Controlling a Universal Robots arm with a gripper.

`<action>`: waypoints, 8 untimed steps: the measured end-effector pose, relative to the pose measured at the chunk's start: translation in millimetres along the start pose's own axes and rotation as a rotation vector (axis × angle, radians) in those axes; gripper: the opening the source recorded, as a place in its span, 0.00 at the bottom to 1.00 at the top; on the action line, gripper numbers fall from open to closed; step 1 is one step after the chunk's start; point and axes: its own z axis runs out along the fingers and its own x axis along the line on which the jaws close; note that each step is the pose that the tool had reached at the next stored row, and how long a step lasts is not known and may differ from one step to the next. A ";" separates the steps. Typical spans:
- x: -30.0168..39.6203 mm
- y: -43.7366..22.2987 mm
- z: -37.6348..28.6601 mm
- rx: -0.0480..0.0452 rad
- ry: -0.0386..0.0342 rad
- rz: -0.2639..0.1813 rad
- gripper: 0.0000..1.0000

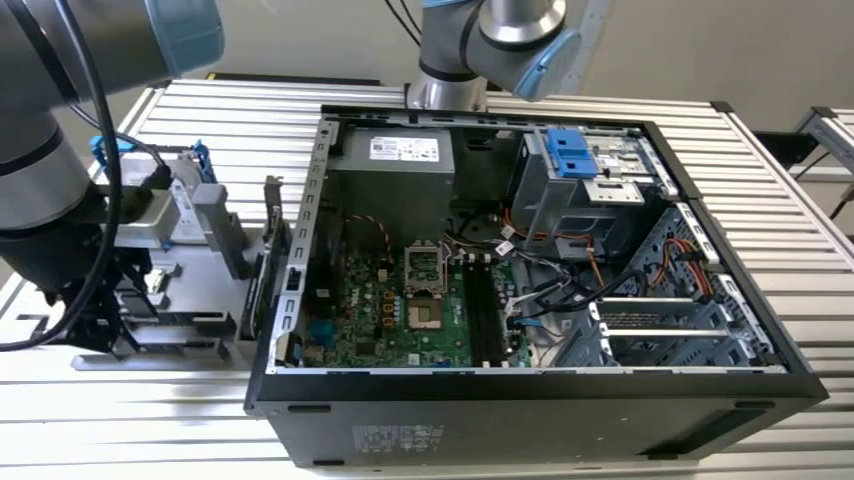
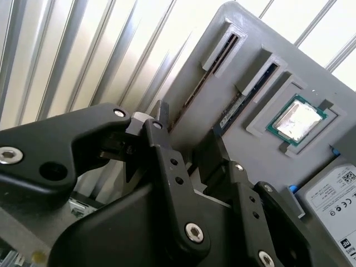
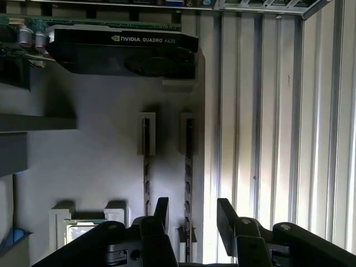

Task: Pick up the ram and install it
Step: 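Pick up the ram and move it above insertion slot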

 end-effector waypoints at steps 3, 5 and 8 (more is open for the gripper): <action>0.1 0.0 2.2 -0.0001 0.0000 0.000 1.00; 0.2 -0.1 3.5 -0.0001 0.0000 0.000 1.00; 0.4 -0.1 5.6 0.0000 0.0000 0.000 1.00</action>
